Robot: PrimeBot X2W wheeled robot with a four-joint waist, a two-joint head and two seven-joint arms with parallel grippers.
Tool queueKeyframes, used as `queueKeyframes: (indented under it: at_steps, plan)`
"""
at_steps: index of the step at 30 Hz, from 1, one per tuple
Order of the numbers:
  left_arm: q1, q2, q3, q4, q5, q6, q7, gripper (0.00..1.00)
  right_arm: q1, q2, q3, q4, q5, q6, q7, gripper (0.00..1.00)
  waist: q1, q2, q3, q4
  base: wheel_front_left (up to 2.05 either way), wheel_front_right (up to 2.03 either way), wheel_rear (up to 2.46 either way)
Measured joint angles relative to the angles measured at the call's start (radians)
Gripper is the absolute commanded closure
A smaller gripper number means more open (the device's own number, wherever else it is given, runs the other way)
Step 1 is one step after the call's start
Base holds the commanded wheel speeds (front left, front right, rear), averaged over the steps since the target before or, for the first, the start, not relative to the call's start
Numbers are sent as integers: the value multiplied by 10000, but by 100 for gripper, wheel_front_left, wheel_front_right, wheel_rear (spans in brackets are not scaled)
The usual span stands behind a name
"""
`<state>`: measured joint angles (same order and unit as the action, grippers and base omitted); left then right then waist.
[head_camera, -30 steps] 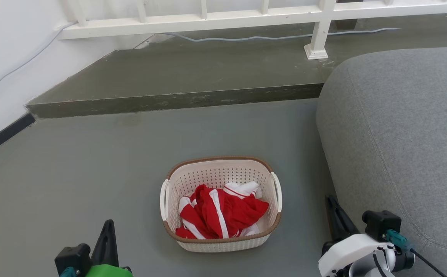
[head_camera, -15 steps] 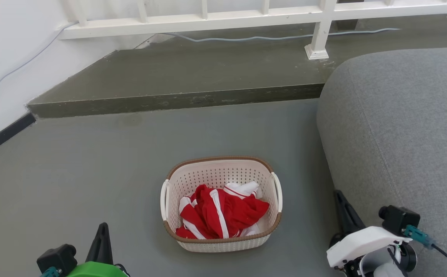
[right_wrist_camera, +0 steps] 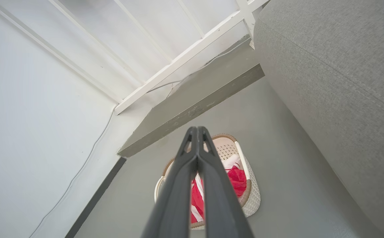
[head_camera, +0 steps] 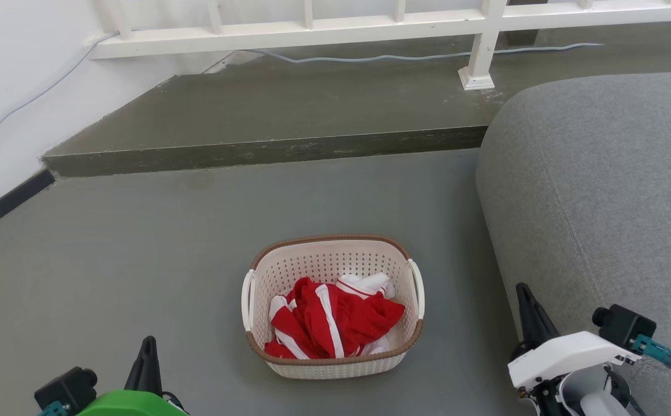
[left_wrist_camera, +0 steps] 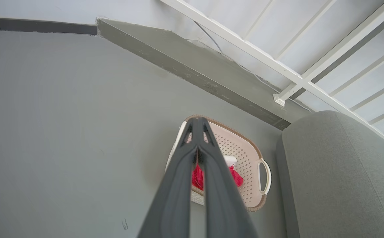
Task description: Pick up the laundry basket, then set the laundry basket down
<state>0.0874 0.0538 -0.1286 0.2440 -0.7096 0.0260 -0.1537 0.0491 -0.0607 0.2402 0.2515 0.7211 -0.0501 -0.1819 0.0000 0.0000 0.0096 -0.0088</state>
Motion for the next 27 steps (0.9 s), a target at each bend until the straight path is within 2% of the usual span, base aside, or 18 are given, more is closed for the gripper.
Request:
queueKeyframes:
  at_steps: [27]
  plan:
    - [-436,-35,629,79,-2865,-437,840,100,-221,-109,-924,-25,3072,474,719,100,0,0,-19,31,0,0,0]
